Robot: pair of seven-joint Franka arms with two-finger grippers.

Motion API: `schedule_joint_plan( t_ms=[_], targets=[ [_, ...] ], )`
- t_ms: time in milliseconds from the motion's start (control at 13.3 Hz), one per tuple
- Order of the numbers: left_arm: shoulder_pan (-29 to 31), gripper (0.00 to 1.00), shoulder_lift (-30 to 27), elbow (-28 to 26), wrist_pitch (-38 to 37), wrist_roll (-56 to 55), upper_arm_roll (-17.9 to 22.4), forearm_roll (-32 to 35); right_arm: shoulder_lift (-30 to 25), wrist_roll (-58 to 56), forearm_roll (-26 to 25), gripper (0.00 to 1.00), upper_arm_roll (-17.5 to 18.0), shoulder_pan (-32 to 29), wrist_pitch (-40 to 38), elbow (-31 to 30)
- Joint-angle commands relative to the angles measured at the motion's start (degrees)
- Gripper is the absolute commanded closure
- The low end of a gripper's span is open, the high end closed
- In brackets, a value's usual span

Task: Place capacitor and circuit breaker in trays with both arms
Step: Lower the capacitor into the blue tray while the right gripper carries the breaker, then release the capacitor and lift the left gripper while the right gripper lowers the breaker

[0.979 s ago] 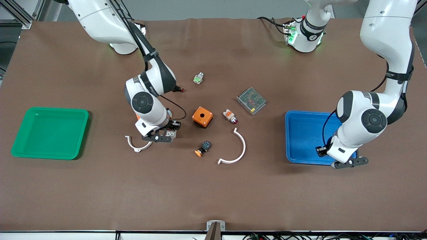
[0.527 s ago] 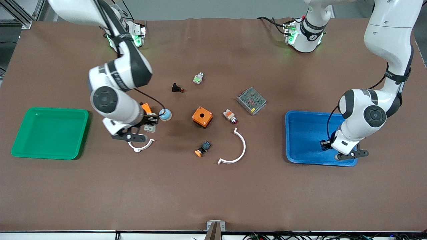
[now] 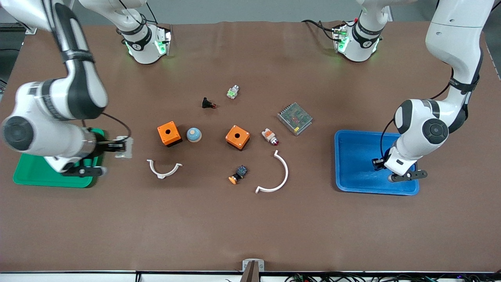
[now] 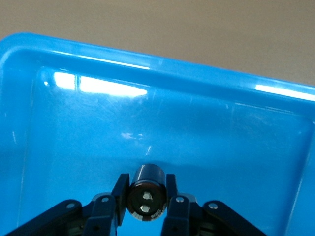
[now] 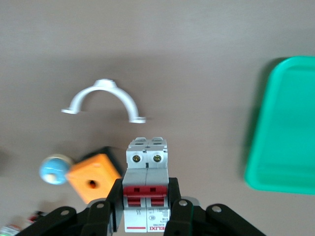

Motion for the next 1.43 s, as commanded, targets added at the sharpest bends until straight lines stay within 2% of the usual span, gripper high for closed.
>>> schedule_joint_plan(
  t_ms=[0,151,226,377,452,678,979,1130,1356],
  targets=[
    [0.6,0.83,-1.9,-2.4,1.0,0.1,-0.9,0.7,0.0,-7.2,-0.2,0.92,1.2,-7.1,-0.2,0.1],
    [0.6,0.70,-1.6,-2.4,1.4,0.1,-1.0,0.7,0.4,-8.4,-1.1,0.92,1.1,-11.1,-0.1,0.1],
    [0.5,0.60,-1.6,-2.4,1.3,0.1,-1.0,0.7,1.0,-8.6,-2.5,0.92,1.1,-12.4,0.5,0.1],
    [0.5,0.13,-1.8,-2.2,1.3,0.1,-1.0,0.7,1.8,-8.4,-7.4,0.92,1.1,-13.9,2.2,-0.2],
    [0.6,0.00,-2.4,-2.0,1.2,-0.3,-1.0,0.7,2.5,-8.4,-8.4,0.92,1.1,-15.4,3.4,-0.3],
    [0.5,0.00,-7.9,-1.2,0.3,-0.8,-1.1,0.4,5.7,-8.6,-8.6,0.92,1.1,-20.1,8.8,-0.8],
    [0.3,0.00,-16.6,2.7,-9.5,0.2,-1.2,0.3,9.8,-10.0,-12.6,0.92,1.2,-23.7,12.9,-0.8],
    [0.3,0.00,-19.5,8.8,-19.0,0.2,-2.0,-0.1,11.2,-10.0,-12.6,0.92,1.2,-24.8,13.3,-0.8],
    [0.2,0.00,-20.0,22.6,-38.1,0.2,-2.7,-2.5,13.0,-11.1,-12.5,0.92,1.2,-25.4,15.4,-0.8]
  ],
)
